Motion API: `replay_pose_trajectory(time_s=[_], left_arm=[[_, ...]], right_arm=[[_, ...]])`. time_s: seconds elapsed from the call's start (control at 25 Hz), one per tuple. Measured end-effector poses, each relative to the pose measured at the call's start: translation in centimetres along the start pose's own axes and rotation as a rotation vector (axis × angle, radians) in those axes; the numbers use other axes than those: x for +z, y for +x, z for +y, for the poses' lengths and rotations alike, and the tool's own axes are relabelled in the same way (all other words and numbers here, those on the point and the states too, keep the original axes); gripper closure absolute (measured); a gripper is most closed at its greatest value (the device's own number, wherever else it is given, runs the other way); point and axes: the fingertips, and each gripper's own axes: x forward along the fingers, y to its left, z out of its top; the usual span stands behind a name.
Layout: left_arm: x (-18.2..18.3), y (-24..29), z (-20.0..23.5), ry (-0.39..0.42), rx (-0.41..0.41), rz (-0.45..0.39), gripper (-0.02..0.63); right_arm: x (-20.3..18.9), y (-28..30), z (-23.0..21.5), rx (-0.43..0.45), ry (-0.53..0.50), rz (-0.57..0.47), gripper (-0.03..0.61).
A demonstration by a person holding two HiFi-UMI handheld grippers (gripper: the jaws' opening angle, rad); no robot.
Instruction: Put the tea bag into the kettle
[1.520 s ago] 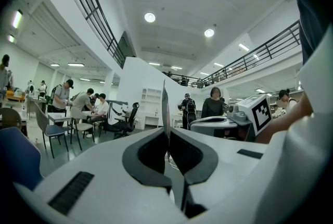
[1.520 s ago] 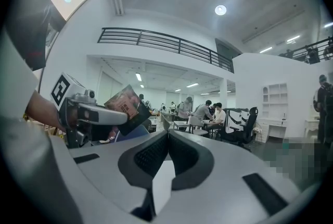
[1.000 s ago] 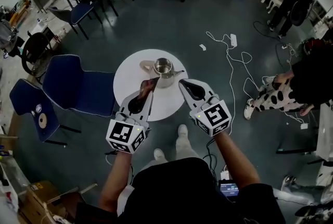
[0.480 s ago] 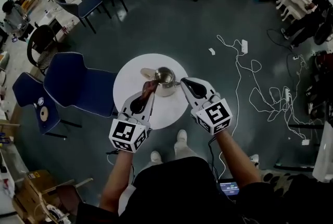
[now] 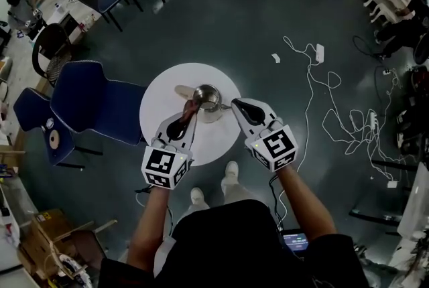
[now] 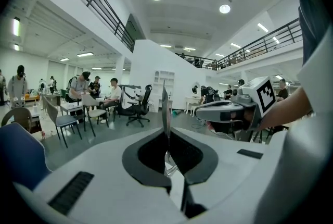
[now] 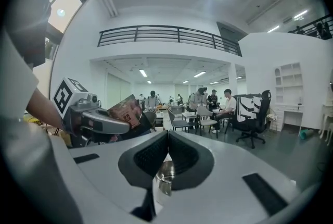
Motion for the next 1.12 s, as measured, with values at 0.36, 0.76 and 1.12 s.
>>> replay_pose_trajectory(time_s=[0.36, 0.76, 1.12], left_arm=[[-2.4, 3.7, 0.7, -0.007, 0.017, 0.094, 0.598], [-3.9, 7.4, 1.3, 0.052, 0.038, 0.176, 0.598], [-6.1, 9.0, 3.1, 0.054, 0.037, 0.255, 0.598]], right_arm=[[-2.5, 0.7, -2.5, 0.021, 0.041, 0.019, 0.560], [-4.7, 1.4, -3.7, 0.058, 0.068, 0.047, 0.560], [-5.1, 3.0, -3.4, 0.074, 0.078, 0.049, 0.560]])
